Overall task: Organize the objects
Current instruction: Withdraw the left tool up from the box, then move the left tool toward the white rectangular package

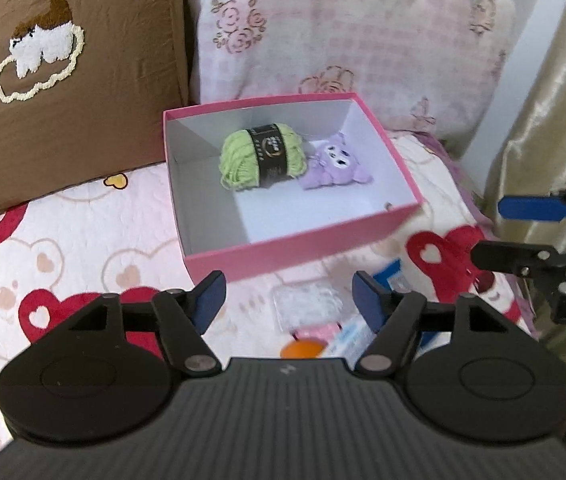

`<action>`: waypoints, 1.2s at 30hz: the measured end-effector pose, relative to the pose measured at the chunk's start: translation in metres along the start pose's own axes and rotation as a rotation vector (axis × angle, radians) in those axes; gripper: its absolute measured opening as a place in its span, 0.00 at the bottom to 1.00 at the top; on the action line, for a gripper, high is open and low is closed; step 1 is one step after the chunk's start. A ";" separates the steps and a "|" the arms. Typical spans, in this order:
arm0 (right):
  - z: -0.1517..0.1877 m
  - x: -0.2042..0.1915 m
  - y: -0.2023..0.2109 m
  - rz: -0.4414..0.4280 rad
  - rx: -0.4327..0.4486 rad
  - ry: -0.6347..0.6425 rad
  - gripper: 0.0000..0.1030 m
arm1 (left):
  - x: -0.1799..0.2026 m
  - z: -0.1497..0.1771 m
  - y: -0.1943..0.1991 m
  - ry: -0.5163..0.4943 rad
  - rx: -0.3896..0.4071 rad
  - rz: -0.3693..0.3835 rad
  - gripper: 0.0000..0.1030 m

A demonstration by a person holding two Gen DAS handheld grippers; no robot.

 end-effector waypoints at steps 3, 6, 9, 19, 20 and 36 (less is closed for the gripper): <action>0.008 -0.009 0.018 0.007 0.014 0.031 0.71 | 0.008 0.012 0.018 -0.020 0.015 0.031 0.72; 0.017 -0.019 0.035 0.010 0.024 0.069 0.73 | 0.013 0.022 0.031 -0.032 0.021 0.040 0.74; 0.024 -0.027 0.049 0.008 0.032 0.089 0.74 | 0.018 0.035 0.041 -0.051 0.018 0.045 0.76; 0.056 -0.043 0.068 -0.005 0.061 0.123 0.90 | 0.024 0.062 0.047 -0.106 0.008 0.023 0.87; 0.061 -0.045 0.066 -0.013 0.055 0.122 0.90 | 0.025 0.065 0.045 -0.107 0.000 0.030 0.87; 0.119 -0.062 0.031 -0.154 0.109 0.177 0.90 | 0.016 0.125 0.000 -0.002 -0.093 0.110 0.99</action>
Point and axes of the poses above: each gripper's, at about its wrist camera, not at the fingertips, and y roughly against the way its jaws point, x to its right, z to its underside, the point moved 9 cm from there along -y, roughly the way its jaws point
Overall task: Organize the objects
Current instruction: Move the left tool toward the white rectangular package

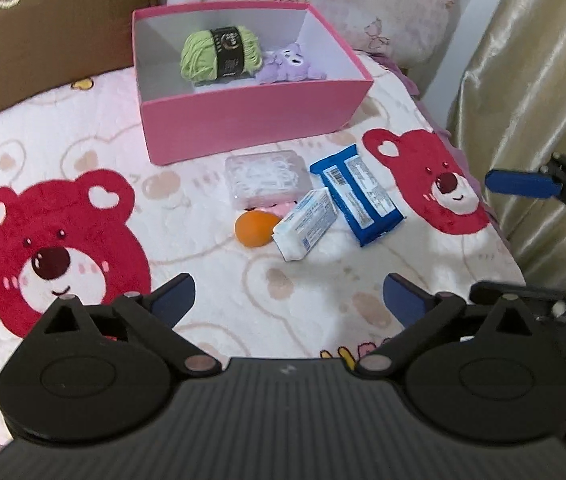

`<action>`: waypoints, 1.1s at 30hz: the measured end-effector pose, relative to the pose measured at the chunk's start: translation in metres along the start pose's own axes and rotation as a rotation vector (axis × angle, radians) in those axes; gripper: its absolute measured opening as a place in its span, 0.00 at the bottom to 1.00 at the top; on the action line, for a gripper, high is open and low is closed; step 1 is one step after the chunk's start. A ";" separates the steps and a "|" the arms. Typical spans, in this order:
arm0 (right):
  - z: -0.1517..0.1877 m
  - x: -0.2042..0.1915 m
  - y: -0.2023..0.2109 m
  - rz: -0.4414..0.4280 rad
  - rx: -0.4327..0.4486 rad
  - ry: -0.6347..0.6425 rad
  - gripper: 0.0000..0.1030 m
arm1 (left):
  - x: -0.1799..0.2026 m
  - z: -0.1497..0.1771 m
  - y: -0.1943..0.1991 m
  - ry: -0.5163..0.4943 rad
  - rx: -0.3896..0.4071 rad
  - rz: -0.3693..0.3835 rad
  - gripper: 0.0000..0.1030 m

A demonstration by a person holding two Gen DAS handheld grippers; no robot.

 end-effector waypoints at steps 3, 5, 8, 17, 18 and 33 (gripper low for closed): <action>0.014 -0.004 -0.022 0.002 -0.020 0.049 0.90 | -0.007 0.004 -0.011 0.015 0.016 -0.004 0.99; 0.022 -0.005 -0.037 -0.011 -0.034 0.055 0.90 | -0.012 0.005 -0.019 0.032 0.028 -0.001 0.99; 0.031 -0.007 -0.057 -0.022 -0.062 0.100 0.90 | -0.015 0.007 -0.031 0.044 0.044 -0.014 0.99; 0.048 0.002 -0.112 0.008 -0.098 0.197 0.90 | -0.015 0.018 -0.080 0.140 0.029 0.072 0.96; 0.049 0.006 -0.118 0.023 -0.095 0.201 0.90 | -0.017 0.019 -0.086 0.160 0.030 0.078 0.96; 0.082 0.051 -0.163 0.064 -0.089 0.067 0.90 | -0.013 0.014 -0.126 0.168 0.090 0.134 0.53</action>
Point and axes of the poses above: each gripper's, at about its wrist camera, not at the fingertips, and y roughly against the way its jaws point, x to its right, z to its underside, the point moved 9 cm from there along -y, roughly the way its jaws point
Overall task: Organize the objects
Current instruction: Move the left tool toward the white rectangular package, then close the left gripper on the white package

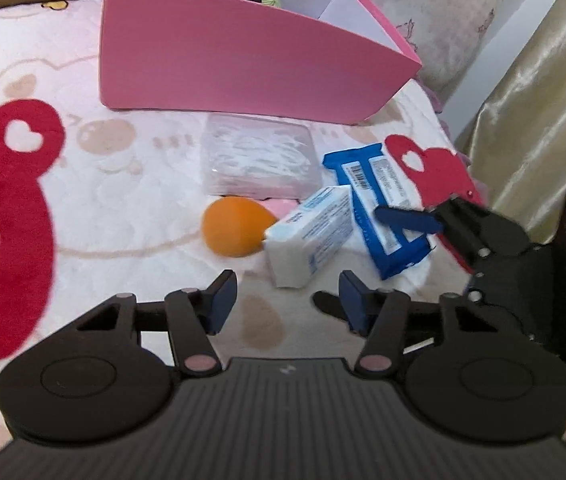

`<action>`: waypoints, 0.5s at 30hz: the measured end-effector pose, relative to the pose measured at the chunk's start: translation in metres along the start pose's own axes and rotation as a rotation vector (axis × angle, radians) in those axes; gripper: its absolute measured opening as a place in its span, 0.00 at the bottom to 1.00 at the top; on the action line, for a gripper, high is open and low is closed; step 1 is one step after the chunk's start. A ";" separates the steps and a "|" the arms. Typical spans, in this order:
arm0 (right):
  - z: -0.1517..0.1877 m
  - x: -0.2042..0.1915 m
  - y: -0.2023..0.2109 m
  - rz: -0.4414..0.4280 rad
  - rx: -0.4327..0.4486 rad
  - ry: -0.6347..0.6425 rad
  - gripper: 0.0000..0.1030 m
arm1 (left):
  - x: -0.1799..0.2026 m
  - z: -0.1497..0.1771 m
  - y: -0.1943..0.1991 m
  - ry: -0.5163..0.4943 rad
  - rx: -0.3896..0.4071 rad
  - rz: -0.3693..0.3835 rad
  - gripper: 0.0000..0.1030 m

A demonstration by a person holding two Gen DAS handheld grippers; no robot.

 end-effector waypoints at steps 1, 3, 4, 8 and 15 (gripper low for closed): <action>0.001 0.001 -0.002 -0.005 0.001 -0.005 0.90 | 0.001 0.000 -0.003 0.003 0.003 0.005 0.53; 0.000 0.002 -0.006 0.006 0.020 0.013 0.90 | 0.003 0.001 -0.008 0.004 0.009 -0.001 0.51; -0.001 0.002 -0.007 0.004 0.026 0.014 0.90 | 0.002 0.001 -0.010 0.004 0.013 -0.006 0.49; -0.001 0.001 -0.010 -0.013 0.041 0.014 0.91 | -0.001 0.000 -0.016 0.013 0.031 -0.025 0.45; 0.001 -0.005 -0.017 -0.055 0.047 0.024 0.89 | -0.008 -0.004 -0.025 0.092 0.055 0.016 0.22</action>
Point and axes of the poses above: each gripper's, at about its wrist camera, not at the fingertips, and y roughly against the way its jaws point, x to its right, z to its underside, the point moved 9 cm from there along -y, roughly the way its jaws point
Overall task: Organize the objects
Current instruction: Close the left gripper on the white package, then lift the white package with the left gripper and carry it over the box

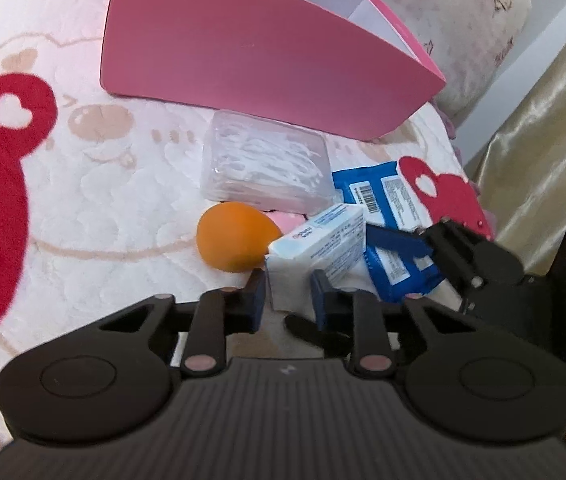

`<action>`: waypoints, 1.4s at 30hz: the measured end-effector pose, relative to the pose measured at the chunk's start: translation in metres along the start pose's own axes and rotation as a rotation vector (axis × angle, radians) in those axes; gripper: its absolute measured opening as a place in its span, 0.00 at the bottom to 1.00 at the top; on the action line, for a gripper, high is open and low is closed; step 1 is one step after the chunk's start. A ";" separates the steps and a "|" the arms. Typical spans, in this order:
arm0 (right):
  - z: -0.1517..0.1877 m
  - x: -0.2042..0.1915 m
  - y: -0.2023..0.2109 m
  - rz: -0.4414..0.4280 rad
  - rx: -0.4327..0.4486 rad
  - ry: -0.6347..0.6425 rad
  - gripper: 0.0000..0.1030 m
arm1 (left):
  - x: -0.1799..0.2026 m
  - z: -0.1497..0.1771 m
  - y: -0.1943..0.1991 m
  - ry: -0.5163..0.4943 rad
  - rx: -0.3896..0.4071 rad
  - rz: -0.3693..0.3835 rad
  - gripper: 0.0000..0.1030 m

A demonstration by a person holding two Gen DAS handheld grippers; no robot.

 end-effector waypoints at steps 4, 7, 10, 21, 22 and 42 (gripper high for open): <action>0.001 0.000 -0.002 0.003 -0.014 -0.033 0.82 | 0.000 0.000 -0.001 0.016 0.003 0.011 0.22; -0.001 0.002 -0.001 -0.005 -0.021 -0.072 0.80 | -0.002 -0.001 0.000 0.043 0.006 0.020 0.22; -0.002 0.000 0.004 -0.026 -0.030 -0.120 0.80 | -0.002 -0.002 0.005 0.058 -0.001 0.023 0.22; 0.006 -0.013 -0.001 -0.086 -0.130 -0.190 0.83 | -0.019 0.003 0.006 0.107 -0.061 -0.023 0.23; 0.008 -0.012 -0.003 -0.080 -0.127 -0.189 0.82 | -0.018 0.002 0.004 0.106 -0.061 -0.025 0.23; 0.004 -0.013 0.017 -0.032 -0.039 -0.189 0.66 | 0.013 0.002 0.008 0.110 -0.084 -0.209 0.32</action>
Point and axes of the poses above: each gripper's, at about its wrist camera, not at the fingertips, and y roughly against the way its jaws point, x to its right, z to its underside, the point moved 9 cm from there along -y, roughly the way its jaws point
